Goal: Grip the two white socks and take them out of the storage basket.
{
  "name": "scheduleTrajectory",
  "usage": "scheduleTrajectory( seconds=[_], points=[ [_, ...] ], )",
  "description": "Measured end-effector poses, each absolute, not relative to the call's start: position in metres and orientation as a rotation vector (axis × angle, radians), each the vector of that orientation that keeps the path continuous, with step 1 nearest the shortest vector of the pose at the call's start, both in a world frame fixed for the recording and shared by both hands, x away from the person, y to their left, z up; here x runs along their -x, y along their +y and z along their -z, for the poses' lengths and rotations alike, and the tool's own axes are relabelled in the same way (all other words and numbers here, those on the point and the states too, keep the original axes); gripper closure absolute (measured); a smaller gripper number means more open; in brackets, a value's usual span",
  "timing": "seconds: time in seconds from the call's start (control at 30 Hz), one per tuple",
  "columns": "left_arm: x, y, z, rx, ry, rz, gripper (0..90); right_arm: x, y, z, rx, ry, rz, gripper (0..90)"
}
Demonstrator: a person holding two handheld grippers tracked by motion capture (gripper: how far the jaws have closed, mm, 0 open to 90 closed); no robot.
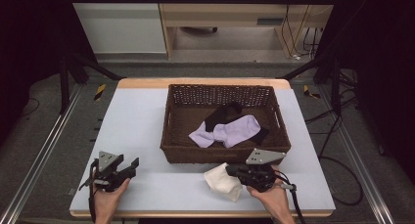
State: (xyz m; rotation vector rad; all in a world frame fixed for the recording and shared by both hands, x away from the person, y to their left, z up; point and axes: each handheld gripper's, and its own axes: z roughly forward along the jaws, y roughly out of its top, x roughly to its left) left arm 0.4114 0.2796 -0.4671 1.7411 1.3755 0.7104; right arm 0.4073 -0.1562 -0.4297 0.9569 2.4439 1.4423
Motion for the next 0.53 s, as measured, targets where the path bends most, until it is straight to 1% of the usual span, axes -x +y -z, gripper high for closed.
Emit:
scheduleTrajectory(
  seconds=[0.03,0.1,0.13,0.2,0.33,0.53],
  points=[
    [-0.411,0.280,0.467,-1.746,1.373,-0.710,38.5,-0.410,-0.157,0.441,-0.989,2.455,-1.378,89.7],
    [-0.411,0.280,0.467,-1.747,1.372,-0.709,38.5,-0.412,-0.157,0.446,-1.000,2.459,-1.357,88.9],
    [-0.411,0.280,0.467,-1.747,1.372,-0.707,38.5,-0.412,-0.158,0.450,-1.011,2.456,-1.345,86.9],
    [-0.412,0.280,0.467,-1.745,1.372,-0.708,38.5,-0.412,-0.161,0.454,-1.021,2.442,-1.325,78.7],
    [-0.411,0.281,0.467,-1.742,1.370,-0.707,38.4,-0.407,-0.173,0.452,-1.022,2.379,-1.359,67.8],
    [-0.411,0.281,0.466,-1.741,1.372,-0.710,38.1,-0.397,-0.203,0.455,-1.096,2.333,-1.306,58.3]
  ],
)
